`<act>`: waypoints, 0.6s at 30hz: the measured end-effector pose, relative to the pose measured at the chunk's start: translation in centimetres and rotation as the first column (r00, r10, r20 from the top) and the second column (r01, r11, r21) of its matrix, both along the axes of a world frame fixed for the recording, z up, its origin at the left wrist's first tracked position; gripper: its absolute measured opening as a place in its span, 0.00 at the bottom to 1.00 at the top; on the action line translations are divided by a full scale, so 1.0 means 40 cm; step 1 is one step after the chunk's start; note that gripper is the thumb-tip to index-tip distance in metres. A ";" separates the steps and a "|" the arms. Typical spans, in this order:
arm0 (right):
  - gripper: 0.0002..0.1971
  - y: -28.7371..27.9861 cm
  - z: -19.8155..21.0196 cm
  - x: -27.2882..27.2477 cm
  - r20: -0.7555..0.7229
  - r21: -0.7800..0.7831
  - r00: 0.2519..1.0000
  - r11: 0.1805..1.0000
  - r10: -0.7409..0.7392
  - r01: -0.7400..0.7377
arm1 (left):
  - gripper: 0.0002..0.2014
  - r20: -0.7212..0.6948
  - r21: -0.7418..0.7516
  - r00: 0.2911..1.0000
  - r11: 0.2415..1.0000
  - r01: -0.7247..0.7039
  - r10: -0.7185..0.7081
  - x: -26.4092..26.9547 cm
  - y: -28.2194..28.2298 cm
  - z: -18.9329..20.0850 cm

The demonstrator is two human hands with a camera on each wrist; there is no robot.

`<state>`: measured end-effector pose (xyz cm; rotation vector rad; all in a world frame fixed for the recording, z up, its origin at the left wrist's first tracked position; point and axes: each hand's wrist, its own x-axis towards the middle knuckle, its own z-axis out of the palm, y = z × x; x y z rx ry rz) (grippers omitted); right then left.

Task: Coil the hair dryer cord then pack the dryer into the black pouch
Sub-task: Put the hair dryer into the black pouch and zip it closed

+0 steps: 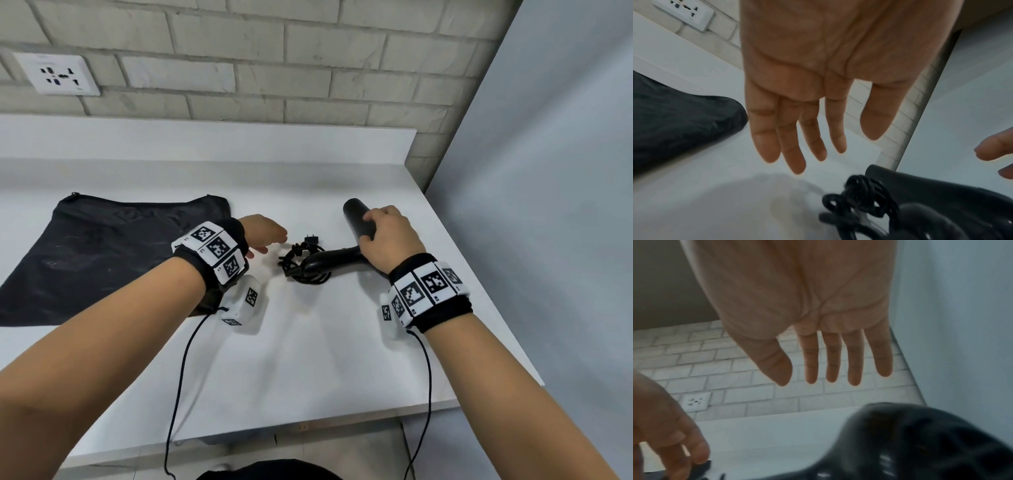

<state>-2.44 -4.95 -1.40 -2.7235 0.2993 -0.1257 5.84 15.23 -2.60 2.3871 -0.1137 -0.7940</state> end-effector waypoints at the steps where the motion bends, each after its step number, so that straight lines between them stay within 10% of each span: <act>1: 0.21 0.029 0.007 0.004 0.005 0.003 0.999 0.999 0.041 -0.041 | 0.18 0.001 -0.025 1.000 0.999 -0.020 0.020 0.001 0.021 0.004; 18: 0.15 0.508 -0.017 0.297 -0.222 0.165 0.884 0.909 0.412 -0.382 | 0.22 0.124 0.420 0.975 0.900 0.119 -0.187 0.202 0.531 0.066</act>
